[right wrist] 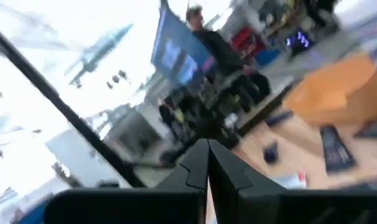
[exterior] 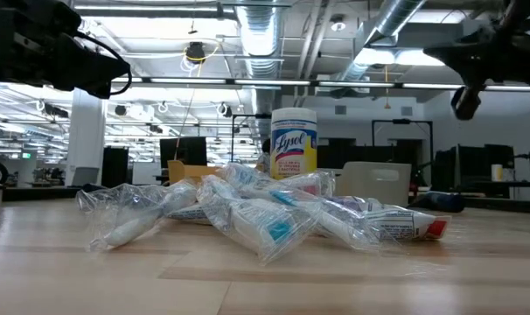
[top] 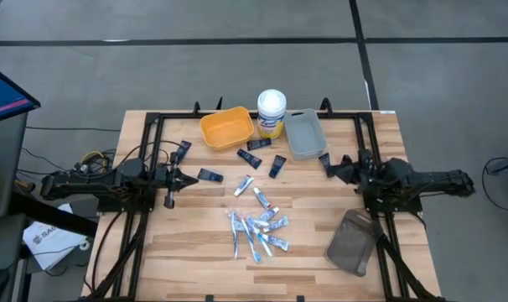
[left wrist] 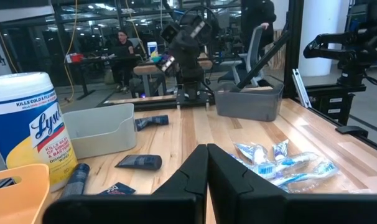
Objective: Pick & Place Travel size toiletries
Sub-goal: Put the blue shaving butter into the black bin
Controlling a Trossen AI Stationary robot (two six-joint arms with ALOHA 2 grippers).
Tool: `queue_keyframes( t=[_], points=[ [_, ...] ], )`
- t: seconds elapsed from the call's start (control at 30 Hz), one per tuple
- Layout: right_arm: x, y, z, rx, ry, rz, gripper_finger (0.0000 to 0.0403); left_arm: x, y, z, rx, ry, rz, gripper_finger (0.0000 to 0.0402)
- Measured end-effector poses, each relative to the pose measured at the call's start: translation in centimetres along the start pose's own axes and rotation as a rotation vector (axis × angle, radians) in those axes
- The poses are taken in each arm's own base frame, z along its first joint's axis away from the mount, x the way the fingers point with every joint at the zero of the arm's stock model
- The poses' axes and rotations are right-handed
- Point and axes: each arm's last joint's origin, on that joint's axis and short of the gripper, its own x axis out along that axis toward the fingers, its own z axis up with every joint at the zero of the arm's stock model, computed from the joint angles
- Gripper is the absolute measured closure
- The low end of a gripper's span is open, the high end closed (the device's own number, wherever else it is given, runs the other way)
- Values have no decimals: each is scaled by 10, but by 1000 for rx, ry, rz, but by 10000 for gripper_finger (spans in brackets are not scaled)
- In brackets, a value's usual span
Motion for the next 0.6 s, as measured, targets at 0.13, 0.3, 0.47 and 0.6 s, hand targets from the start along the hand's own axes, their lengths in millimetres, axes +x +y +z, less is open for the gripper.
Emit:
queue_keyframes(
  t=[0.13,0.3,0.47,0.6],
  points=[
    [1,18,30,-71,-59,-134,403,0,0,1,0,-5,0,401],
    [16,40,66,-261,32,-492,403,0,0,1,1,-14,-2,401],
    [52,48,86,-360,310,-866,403,0,0,2,1,-20,-1,401],
    [69,46,96,-358,548,-1151,400,0,0,2,1,-24,0,401]
  ],
)
